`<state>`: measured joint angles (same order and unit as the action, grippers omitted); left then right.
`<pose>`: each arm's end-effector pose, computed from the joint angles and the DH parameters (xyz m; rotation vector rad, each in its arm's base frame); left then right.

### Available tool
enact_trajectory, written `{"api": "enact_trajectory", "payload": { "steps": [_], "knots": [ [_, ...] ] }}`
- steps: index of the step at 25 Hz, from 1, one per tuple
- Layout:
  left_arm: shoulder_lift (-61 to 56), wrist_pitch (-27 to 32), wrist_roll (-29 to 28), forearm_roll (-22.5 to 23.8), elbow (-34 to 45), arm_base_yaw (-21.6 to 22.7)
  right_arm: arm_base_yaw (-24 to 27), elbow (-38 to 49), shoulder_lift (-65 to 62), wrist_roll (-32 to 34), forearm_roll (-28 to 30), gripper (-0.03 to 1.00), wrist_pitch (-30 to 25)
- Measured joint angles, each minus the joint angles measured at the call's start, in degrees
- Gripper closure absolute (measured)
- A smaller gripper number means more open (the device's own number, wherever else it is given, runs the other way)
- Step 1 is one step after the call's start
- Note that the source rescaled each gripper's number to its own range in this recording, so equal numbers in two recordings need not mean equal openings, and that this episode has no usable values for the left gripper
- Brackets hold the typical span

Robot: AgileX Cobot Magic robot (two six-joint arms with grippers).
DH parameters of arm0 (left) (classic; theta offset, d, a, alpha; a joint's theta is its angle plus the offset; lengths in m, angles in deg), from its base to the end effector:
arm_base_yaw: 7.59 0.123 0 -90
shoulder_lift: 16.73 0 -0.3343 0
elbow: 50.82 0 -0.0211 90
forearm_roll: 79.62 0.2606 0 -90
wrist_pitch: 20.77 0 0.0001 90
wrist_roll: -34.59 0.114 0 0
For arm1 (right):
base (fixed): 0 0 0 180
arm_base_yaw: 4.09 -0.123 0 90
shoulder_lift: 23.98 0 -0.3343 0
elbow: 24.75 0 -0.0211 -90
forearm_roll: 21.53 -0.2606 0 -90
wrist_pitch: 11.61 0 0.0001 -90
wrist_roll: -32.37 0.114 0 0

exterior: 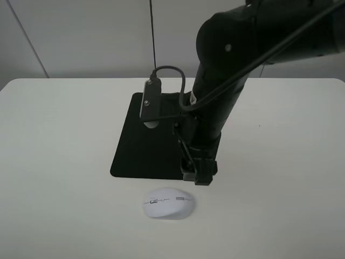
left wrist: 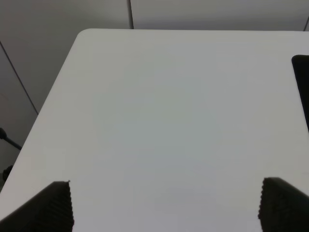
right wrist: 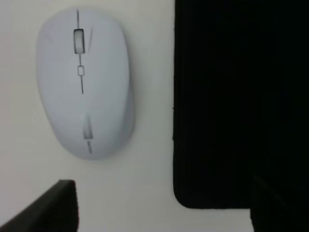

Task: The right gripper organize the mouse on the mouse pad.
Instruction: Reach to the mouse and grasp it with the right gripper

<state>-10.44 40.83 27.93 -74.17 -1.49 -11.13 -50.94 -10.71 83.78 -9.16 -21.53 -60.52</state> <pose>-0.0274 0.0112 0.2723 -0.0615 2.0413 0.0025 0.2413 0.2574 0.2095 -2.0769 2.1365 0.0112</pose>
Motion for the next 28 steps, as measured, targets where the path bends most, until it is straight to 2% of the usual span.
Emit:
{"api": "enact_trajectory", "payload": {
  "steps": [6, 16, 28],
  "knots": [
    [0.00, 0.00, 0.00, 0.00, 0.00, 0.00, -3.31, -0.12, 4.23, -2.40, -1.51, 0.47, 2.24],
    [0.00, 0.00, 0.00, 0.00, 0.00, 0.00, -5.94, -0.12, 9.22, -2.91, -5.04, 0.45, 4.07],
    [0.00, 0.00, 0.00, 0.00, 0.00, 0.00, -6.09, -0.12, 12.58, -2.91, -5.04, 0.45, 5.96]
  ]
}}
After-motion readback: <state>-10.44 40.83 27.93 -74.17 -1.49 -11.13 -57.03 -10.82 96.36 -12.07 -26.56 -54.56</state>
